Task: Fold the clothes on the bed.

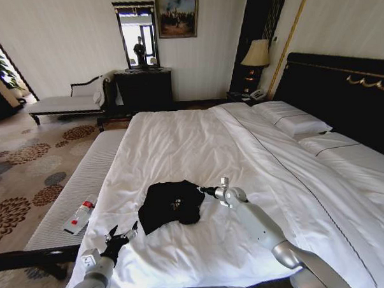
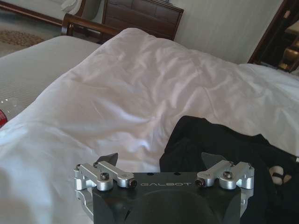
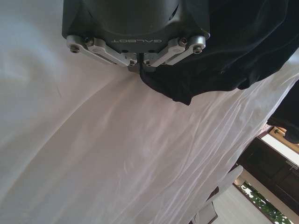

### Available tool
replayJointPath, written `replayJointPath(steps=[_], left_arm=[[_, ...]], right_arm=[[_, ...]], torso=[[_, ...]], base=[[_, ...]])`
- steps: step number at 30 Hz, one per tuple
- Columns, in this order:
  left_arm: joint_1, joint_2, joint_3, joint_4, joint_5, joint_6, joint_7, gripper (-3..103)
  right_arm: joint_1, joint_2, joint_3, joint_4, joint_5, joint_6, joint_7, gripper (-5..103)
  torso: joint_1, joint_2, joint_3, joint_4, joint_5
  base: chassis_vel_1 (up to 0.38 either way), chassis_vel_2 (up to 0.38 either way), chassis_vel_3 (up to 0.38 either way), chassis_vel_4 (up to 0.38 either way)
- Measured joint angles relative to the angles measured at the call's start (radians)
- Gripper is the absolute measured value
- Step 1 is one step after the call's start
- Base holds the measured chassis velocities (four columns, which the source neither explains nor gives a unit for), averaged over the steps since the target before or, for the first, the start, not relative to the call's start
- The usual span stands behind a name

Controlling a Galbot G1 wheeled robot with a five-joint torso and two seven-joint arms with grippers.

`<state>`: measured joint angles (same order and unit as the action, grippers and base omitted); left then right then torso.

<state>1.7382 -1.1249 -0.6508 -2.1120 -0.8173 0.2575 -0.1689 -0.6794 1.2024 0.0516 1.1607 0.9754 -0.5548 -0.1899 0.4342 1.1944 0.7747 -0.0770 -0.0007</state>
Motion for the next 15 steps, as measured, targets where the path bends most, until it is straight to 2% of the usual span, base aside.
replayJointPath(steps=[1, 2, 7, 8, 12, 13, 15], left_arm=[[-0.037, 0.018, 0.000, 0.022, -0.059, 0.016, -0.006, 100], [-0.037, 0.018, 0.000, 0.022, -0.059, 0.016, -0.006, 100], [-0.194, 0.106, 0.054, 0.130, -0.235, 0.051, -0.004, 100], [-0.194, 0.106, 0.054, 0.130, -0.235, 0.051, -0.004, 100], [-0.331, 0.133, 0.129, 0.203, -0.333, 0.066, -0.014, 100], [-0.331, 0.133, 0.129, 0.203, -0.333, 0.066, -0.014, 100], [-0.428, 0.134, 0.182, 0.271, -0.346, 0.067, -0.013, 100]], right_arm=[[-0.001, -0.002, 0.001, 0.004, 0.002, 0.000, 0.002, 1], [-0.001, -0.002, 0.001, 0.004, 0.002, 0.000, 0.002, 1], [-0.001, -0.009, -0.001, 0.013, 0.005, 0.000, 0.008, 1], [-0.001, -0.009, -0.001, 0.013, 0.005, 0.000, 0.008, 1], [0.005, -0.001, -0.006, 0.000, 0.008, 0.001, 0.019, 1], [0.005, -0.001, -0.006, 0.000, 0.008, 0.001, 0.019, 1], [0.010, 0.007, -0.012, -0.014, 0.008, 0.001, 0.024, 1]], torso=[[0.000, 0.000, 0.000, 0.0000, -0.0002], [0.000, 0.000, 0.000, 0.0000, -0.0002], [0.000, 0.000, 0.000, 0.0000, -0.0001], [0.000, 0.000, 0.000, 0.0000, -0.0001], [0.000, 0.000, 0.000, 0.0002, 0.0000], [0.000, 0.000, 0.000, 0.0002, 0.0000], [0.000, 0.000, 0.000, 0.0000, 0.0000]], base=[[0.000, 0.000, 0.000, 0.000], [0.000, 0.000, 0.000, 0.000], [0.000, 0.000, 0.000, 0.000], [0.000, 0.000, 0.000, 0.000], [0.000, 0.000, 0.000, 0.000], [0.000, 0.000, 0.000, 0.000], [0.000, 0.000, 0.000, 0.000]])
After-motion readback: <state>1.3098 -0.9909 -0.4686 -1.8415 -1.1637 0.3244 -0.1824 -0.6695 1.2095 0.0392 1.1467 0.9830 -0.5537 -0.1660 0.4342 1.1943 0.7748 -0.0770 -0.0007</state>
